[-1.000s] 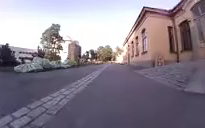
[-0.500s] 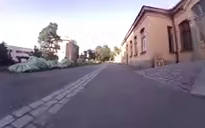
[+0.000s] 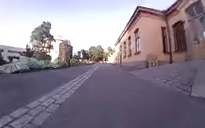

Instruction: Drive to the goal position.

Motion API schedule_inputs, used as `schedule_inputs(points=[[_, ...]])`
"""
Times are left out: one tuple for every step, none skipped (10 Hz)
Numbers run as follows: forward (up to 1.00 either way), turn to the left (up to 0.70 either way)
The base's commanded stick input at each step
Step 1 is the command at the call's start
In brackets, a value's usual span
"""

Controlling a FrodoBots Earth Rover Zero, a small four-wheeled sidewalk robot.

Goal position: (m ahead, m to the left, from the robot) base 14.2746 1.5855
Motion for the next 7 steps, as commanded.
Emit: schedule_inputs(points=[[0.5,-0.2],[0.5,-0.05],[0.5,0.0],[0.5,0.0],[0.5,0.0],[0.5,0.0],[0.5,0.0]])
